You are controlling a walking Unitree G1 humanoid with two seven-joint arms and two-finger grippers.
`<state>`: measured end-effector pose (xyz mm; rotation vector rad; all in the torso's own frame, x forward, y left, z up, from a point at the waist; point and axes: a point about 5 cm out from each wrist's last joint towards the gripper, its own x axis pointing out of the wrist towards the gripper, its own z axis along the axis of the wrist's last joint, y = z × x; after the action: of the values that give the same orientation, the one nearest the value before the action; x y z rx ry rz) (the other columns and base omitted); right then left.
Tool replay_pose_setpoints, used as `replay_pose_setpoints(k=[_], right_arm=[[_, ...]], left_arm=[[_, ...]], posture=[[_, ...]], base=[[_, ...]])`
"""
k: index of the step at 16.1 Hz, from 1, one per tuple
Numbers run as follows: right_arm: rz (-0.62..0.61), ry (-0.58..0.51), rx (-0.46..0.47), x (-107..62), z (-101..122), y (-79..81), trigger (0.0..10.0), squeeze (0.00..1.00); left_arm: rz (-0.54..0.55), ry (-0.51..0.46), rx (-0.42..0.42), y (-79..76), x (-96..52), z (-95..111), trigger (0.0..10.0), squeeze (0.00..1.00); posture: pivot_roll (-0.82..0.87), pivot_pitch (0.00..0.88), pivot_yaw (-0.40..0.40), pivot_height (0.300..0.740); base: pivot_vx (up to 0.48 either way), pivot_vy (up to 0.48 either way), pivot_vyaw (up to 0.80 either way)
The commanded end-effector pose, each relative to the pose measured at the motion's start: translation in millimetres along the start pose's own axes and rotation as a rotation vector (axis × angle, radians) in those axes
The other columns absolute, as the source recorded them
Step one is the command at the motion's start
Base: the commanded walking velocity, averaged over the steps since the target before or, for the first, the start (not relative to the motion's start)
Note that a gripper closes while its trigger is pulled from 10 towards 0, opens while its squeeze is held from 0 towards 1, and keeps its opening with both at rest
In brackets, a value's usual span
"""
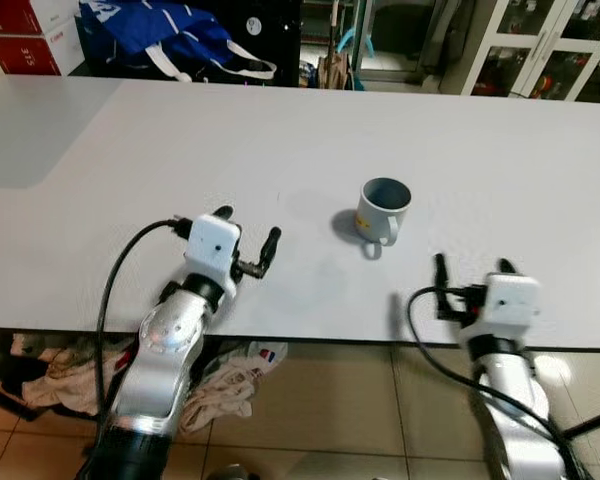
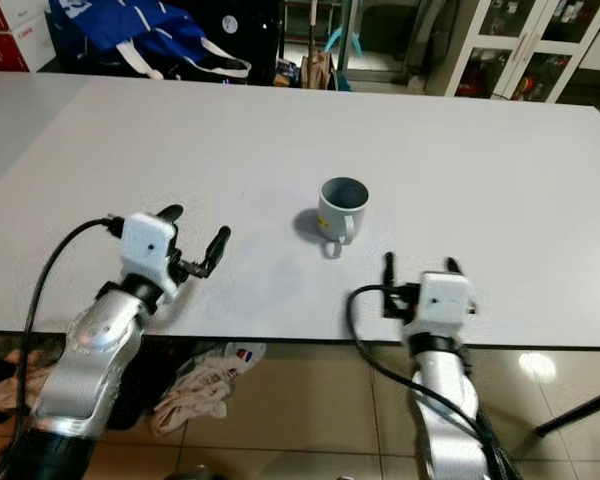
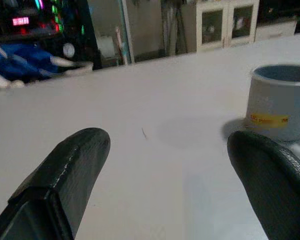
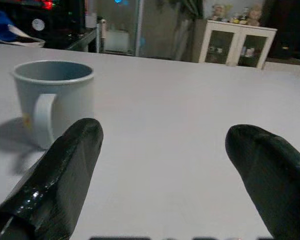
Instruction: Setting the table
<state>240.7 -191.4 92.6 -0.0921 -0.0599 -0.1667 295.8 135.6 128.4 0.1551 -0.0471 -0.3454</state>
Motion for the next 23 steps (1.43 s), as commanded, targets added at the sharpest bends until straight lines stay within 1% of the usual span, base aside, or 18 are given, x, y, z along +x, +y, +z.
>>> replay_pose_setpoints(k=[1, 2, 6, 9, 12, 14, 16, 18, 20, 21, 23], right_arm=[[-0.036, 0.004, -0.006, -1.9, 2, -7.1, 10.0, 0.0], [-0.05, 0.002, -0.008, -2.8, 3, -9.7, 10.0, 0.0], [-0.082, -0.016, -0.018, -4.4, 6, -13.7, 10.0, 0.0], [-0.103, -0.022, -0.017, -4.4, 7, -14.9, 10.0, 0.0], [-0.102, -0.021, -0.017, 3.0, 5, -12.4, 10.0, 0.0], [-0.085, -0.014, -0.017, 5.9, 4, -10.3, 10.0, 0.0], [-0.066, -0.006, -0.015, 8.4, 2, -7.1, 10.0, 0.0], [-0.053, -0.004, -0.018, 10.5, 2, -4.7, 10.0, 0.0], [-0.047, -0.005, -0.022, 14.4, 2, -4.3, 10.0, 0.0], [-0.046, -0.005, -0.024, 15.9, 2, -5.2, 10.0, 0.0], [-0.046, -0.004, -0.028, 16.3, 1, -6.1, 10.0, 0.0]], left_arm=[[-0.004, 0.012, -0.014, -1.0, 5.6, -1, 10.0, 0.0], [-0.02, 0.015, -0.018, -4.4, 10.5, -2, 10.0, 0.0], [-0.051, 0.002, -0.019, -10.1, 22.1, 0, 10.0, 0.0], [-0.054, -0.009, -0.039, -9.5, 29.3, 4, 10.0, 0.0], [-0.024, 0.001, -0.031, -16.4, 23.3, -1, 10.0, 0.0], [0.002, 0.013, -0.052, -14.8, 22.4, -3, 10.0, 0.0], [0.014, 0.015, -0.076, -13.7, 24.5, -2, 10.0, 0.0], [0.014, 0.004, -0.068, -14.6, 26.4, 2, 10.0, 0.0], [0.032, 0.018, -0.087, -15.9, 27.2, 0, 10.0, 0.0], [0.033, 0.02, -0.073, -16.0, 27.3, 0, 10.0, 0.0], [0.036, 0.02, -0.071, -16.1, 27.0, -1, 10.0, 0.0]], posture=[[0.01, 0.0, 0.031, 0.74], [-0.01, 0.0, 0.043, 0.74], [-0.04, 0.0, 0.061, 0.74], [-0.04, 0.0, 0.073, 0.74], [-0.03, 0.0, 0.069, 0.74], [-0.01, 0.0, 0.054, 0.74], [0.0, 0.0, 0.044, 0.74], [0.0, 0.0, 0.041, 0.74], [0.0, 0.0, 0.036, 0.74], [0.0, 0.0, 0.036, 0.74], [0.0, 0.0, 0.034, 0.74]], base=[[0.0, 0.0, 0.0], [0.0, 0.0, 0.0], [0.0, 0.0, 0.0], [0.0, 0.0, 0.0], [0.0, 0.0, 0.0], [0.0, 0.0, 0.0], [0.0, 0.0, 0.0], [0.0, 0.0, 0.0], [0.0, 0.0, 0.0], [-0.304, 0.0, 0.0], [-0.339, 0.0, 0.0]])
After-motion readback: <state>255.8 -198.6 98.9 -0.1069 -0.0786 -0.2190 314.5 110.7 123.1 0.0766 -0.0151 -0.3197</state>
